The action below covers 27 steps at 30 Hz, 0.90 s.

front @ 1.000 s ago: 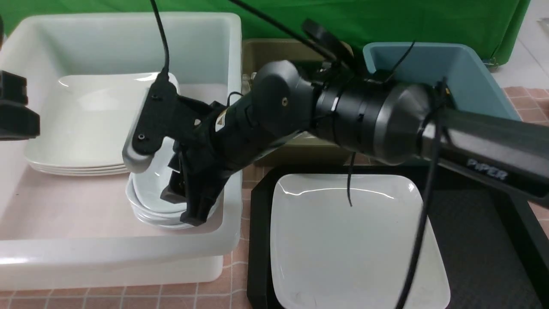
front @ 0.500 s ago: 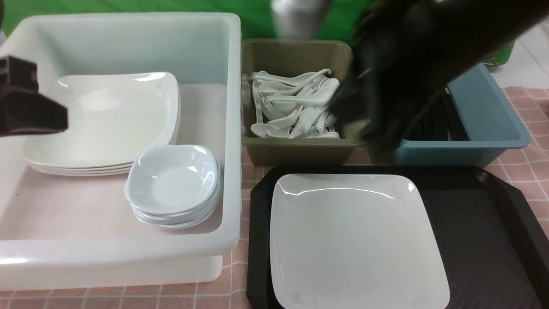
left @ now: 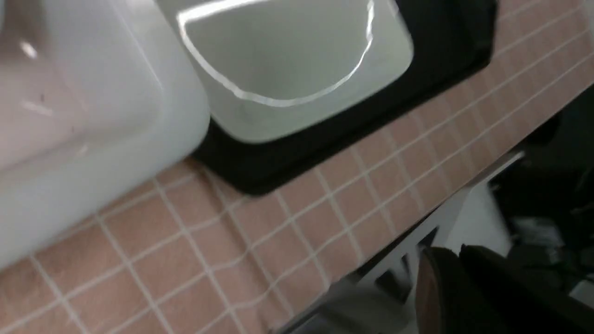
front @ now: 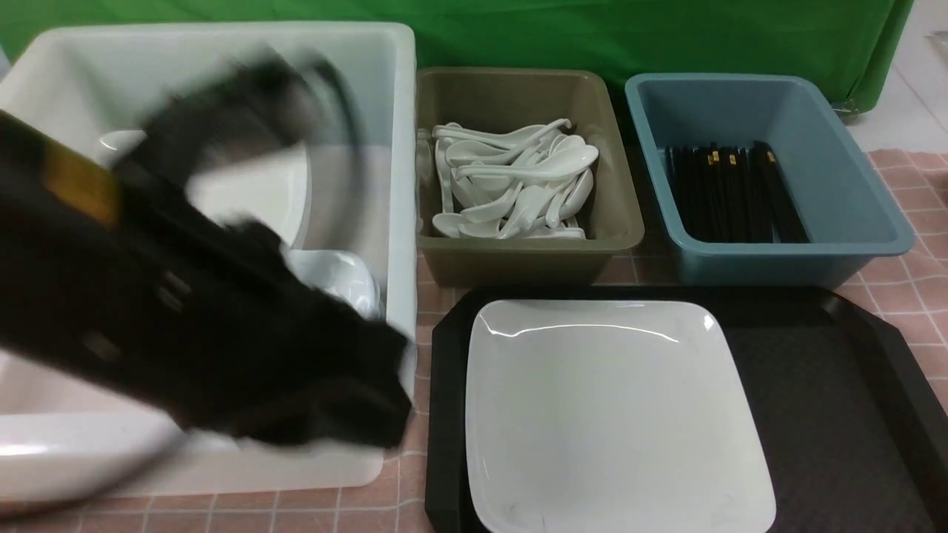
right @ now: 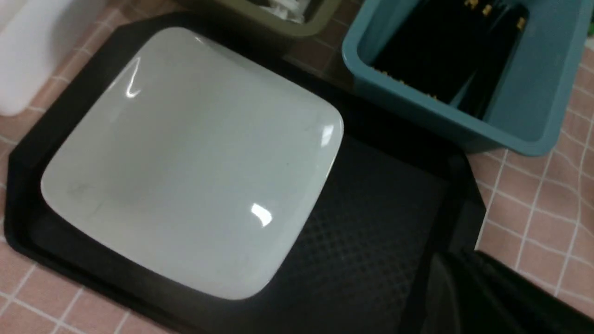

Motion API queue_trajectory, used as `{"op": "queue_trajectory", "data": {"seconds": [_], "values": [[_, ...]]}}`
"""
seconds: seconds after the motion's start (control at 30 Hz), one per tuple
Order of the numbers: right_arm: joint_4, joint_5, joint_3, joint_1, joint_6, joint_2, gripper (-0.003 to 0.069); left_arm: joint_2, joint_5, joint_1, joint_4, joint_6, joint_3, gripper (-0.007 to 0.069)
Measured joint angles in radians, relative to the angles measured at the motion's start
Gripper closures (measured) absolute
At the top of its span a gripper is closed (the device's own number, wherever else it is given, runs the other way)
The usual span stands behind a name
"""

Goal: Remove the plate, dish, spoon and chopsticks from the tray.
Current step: Use the left arm to grab a plate from the dinner plate

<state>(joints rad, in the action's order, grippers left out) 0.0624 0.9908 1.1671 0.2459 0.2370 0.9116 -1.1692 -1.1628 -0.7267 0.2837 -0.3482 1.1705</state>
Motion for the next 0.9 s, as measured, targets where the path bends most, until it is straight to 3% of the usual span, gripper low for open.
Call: {"op": "queue_trajectory", "data": {"seconds": [0.13,0.3,0.4,0.5,0.57,0.67,0.83,0.9], "values": [[-0.001,-0.085,-0.194,-0.005,-0.022,-0.107,0.0629,-0.105,-0.016,-0.343,-0.256,-0.361,0.0,0.0542],[-0.001,-0.129,-0.299,-0.005,-0.023,-0.177,0.0629,-0.233,-0.011,-0.584,-0.385,-0.675,0.0,0.0384],[-0.001,-0.137,-0.31,-0.005,-0.023,-0.186,0.0629,-0.311,0.038,-0.63,-0.416,-0.787,0.0,0.0248],[-0.001,-0.146,-0.311,-0.004,-0.023,-0.187,0.0629,-0.361,0.095,-0.618,-0.422,-0.808,0.0,0.0158],[-0.001,-0.15,-0.312,-0.004,-0.023,-0.188,0.0629,-0.378,0.112,-0.606,-0.425,-0.779,0.0,0.0138],[-0.001,-0.176,-0.313,-0.004,-0.023,-0.189,0.0629,-0.385,0.111,-0.571,-0.426,-0.728,0.0,0.0184],[-0.003,-0.214,-0.317,-0.004,-0.028,-0.189,0.0629,-0.33,0.145,-0.413,-0.351,-0.575,0.0,0.0535],[-0.004,-0.214,-0.317,-0.004,-0.033,-0.189,0.0629,-0.304,0.185,-0.362,-0.289,-0.504,-0.002,0.0589]]}}
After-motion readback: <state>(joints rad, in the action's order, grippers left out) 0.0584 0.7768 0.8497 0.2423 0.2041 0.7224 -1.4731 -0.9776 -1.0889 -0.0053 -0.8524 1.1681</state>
